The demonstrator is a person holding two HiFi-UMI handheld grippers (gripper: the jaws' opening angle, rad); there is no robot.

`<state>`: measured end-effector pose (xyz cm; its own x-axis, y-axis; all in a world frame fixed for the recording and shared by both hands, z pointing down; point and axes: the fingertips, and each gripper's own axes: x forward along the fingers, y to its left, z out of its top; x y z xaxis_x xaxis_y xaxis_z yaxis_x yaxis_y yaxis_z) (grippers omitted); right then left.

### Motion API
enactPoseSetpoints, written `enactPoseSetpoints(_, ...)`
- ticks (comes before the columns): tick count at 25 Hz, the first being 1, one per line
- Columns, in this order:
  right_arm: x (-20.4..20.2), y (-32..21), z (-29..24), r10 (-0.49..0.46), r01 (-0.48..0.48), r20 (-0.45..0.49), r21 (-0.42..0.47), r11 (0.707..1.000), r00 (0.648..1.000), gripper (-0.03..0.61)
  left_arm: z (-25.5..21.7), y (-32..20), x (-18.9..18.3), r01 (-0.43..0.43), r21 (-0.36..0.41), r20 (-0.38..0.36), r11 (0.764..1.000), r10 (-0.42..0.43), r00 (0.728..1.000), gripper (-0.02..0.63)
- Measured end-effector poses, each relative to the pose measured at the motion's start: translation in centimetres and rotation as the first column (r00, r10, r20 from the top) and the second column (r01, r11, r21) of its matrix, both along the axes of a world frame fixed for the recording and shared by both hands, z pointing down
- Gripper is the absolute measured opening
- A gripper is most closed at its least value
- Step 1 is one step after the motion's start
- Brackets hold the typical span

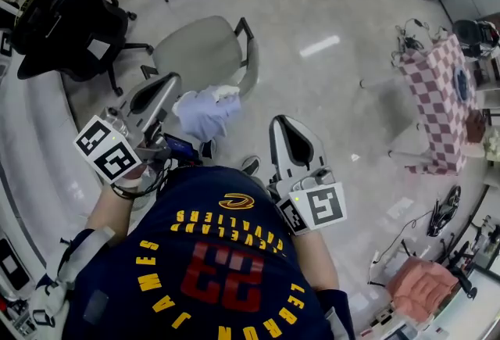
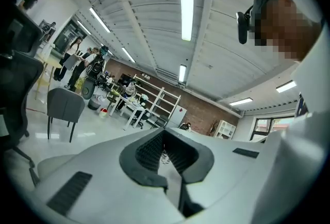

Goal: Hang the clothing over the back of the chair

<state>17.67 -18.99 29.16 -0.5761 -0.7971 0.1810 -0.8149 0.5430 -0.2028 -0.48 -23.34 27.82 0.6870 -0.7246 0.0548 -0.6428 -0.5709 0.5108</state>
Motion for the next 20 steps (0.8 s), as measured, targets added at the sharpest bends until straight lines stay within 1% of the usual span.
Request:
enactPoseSetpoints(4, 0.0, 0.6, -0.1, -0.009, 0.009, -0.009, 0.014, 1.000, 1.000, 0.021, 0.1, 0.0, -0.5, 0.018, -0.009, 0.005, 1.000, -0.018, 1.000, 0.003)
enactPoseSetpoints(12, -0.2, 1.7, 0.9, -0.025, 0.025, 0.007, -0.012, 1.000, 1.000, 0.021, 1.0, 0.9, 0.4, 0.010, -0.034, -0.007, 0.999, -0.010, 1.000, 0.003)
enactPoseSetpoints(20, -0.8, 1.8, 1.6, -0.044, 0.044, 0.023, -0.037, 0.998, 0.999, 0.021, 1.6, 1.0, -0.5, 0.035, -0.063, -0.007, 0.997, -0.036, 0.999, 0.003)
